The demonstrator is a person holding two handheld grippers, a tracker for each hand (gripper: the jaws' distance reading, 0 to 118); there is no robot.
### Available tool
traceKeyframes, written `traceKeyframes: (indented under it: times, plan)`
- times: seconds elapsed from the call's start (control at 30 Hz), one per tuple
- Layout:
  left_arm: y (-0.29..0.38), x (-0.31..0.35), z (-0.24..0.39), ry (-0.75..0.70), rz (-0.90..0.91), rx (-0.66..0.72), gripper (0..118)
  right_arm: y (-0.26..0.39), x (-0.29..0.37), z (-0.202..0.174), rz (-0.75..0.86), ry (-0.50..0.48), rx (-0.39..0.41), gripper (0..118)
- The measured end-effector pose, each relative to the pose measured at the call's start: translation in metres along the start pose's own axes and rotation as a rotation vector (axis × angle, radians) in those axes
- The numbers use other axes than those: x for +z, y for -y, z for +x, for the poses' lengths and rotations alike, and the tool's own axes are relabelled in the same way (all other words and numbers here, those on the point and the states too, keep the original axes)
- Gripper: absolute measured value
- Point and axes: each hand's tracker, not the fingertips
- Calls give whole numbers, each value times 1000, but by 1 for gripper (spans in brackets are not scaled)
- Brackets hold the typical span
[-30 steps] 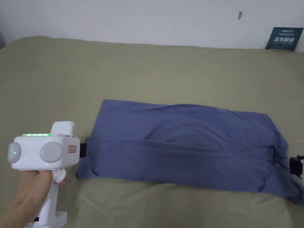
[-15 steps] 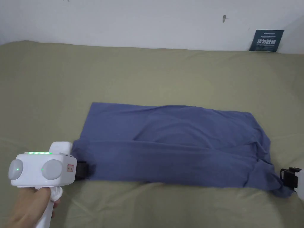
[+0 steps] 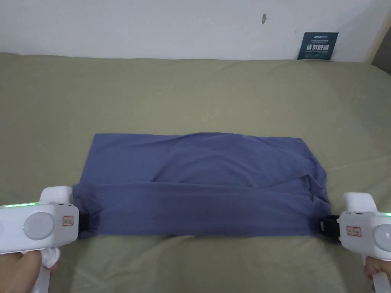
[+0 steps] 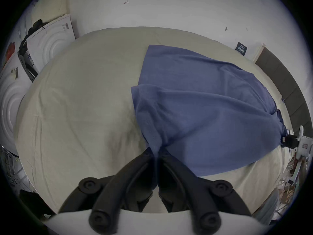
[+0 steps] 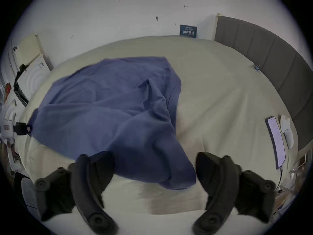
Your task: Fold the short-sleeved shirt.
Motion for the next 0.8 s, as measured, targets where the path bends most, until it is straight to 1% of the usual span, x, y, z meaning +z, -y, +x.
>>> traceKeyframes:
  times: [0.03, 0.07, 0.13, 0.23, 0.33, 0.5, 0.8]
  plan:
    - [0, 2, 0, 0, 2, -3, 5, 4, 9, 1, 5, -72, -43, 10]
    - [0, 3, 0, -4, 9, -9, 5, 3, 12, 2, -1, -44, -34, 9]
    - [-2, 8, -1, -5, 20, -23, 5, 4, 22, 2, 30, -32, 1, 9]
    - [-5, 14, -8, -10, 44, -55, 5, 4, 38, 6, 41, -44, -9, 9]
    - [-1, 27, -7, -14, 60, -68, 5, 8, 63, -3, 60, -42, 11, 9]
    - [20, 47, -15, -7, 70, -55, 5, 34, 89, -4, 73, -57, 2, 9]
    - [61, 72, -26, 2, 63, -10, 5, 68, 106, -7, 43, -63, -2, 9]
